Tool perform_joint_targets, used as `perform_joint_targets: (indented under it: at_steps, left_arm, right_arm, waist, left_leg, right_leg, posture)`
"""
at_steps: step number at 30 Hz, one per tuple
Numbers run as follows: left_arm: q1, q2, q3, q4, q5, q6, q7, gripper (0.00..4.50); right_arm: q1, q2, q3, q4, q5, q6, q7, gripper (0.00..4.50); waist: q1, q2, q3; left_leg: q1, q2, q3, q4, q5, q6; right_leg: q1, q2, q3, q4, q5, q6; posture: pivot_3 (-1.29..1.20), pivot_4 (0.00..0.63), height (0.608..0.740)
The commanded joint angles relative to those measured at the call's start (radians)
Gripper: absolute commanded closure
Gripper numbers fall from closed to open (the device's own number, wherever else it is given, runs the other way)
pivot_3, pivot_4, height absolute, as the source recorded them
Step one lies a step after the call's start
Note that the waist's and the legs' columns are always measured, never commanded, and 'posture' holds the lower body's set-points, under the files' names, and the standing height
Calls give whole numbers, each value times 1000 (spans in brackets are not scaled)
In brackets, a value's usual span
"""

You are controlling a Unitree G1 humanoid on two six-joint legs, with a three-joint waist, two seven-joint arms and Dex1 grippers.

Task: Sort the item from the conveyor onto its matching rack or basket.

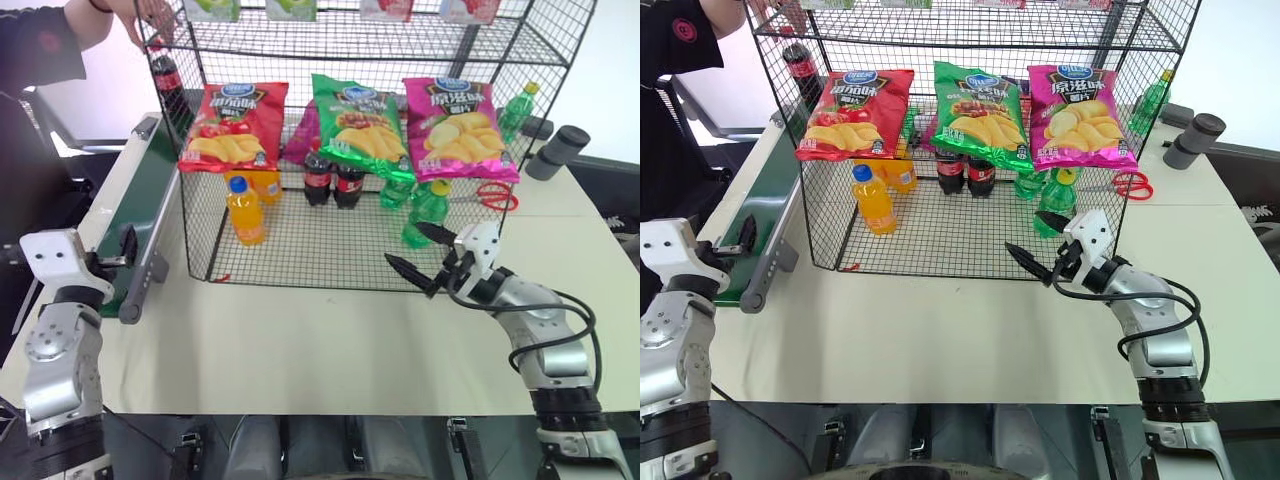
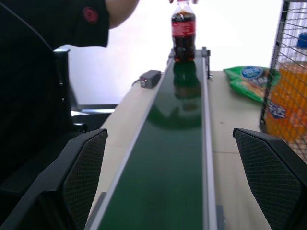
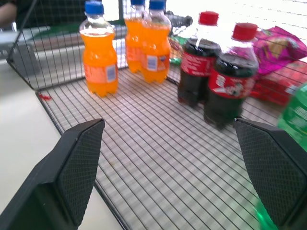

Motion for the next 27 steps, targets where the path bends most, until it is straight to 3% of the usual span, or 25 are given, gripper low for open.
perform_joint_targets:
  at_steps: [1,27]
  left_arm:
    - [-28,5,18,35,16,-49,20,0]
    - [-62,-22,-26,149,50,-130,33,0]
  right_arm:
    - [6,28,20,-75,8,9,-24,49]
    - [-33,103,100,-40,-25,-21,-31,49]
  waist:
    - [0,0,0]
    - [-1,-1,0]
  left_leg:
    - [0,0,0,0,0,0]
    - [0,0,0,0,0,0]
  right_leg:
    - [0,0,0,0,0,0]
    - [0,-1,-1,0,0,0]
  posture:
    - [0,150,740]
    - [0,150,740]
